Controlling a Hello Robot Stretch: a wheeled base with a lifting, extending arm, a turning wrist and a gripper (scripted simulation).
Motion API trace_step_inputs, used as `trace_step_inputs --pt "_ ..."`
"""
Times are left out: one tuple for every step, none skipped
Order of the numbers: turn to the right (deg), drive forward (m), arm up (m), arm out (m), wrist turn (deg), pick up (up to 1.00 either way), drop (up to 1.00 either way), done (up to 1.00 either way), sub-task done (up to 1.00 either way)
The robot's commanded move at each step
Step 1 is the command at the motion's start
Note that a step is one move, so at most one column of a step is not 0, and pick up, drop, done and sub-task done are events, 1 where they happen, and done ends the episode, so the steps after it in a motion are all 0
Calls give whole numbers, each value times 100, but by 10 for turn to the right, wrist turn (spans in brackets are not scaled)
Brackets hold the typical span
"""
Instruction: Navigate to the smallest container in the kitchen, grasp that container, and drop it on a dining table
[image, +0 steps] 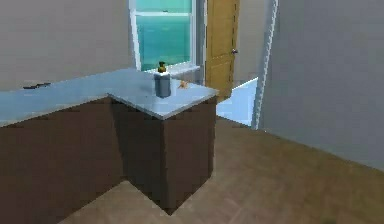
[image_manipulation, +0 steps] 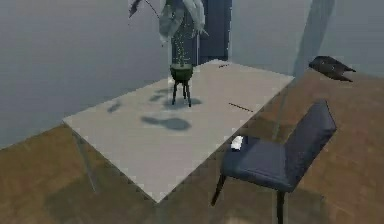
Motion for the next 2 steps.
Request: trace_step_inputs --pt "0 60 0 0 0 0 0 0 0" --pt "-450 0 0 0 0 0 0 0 0"
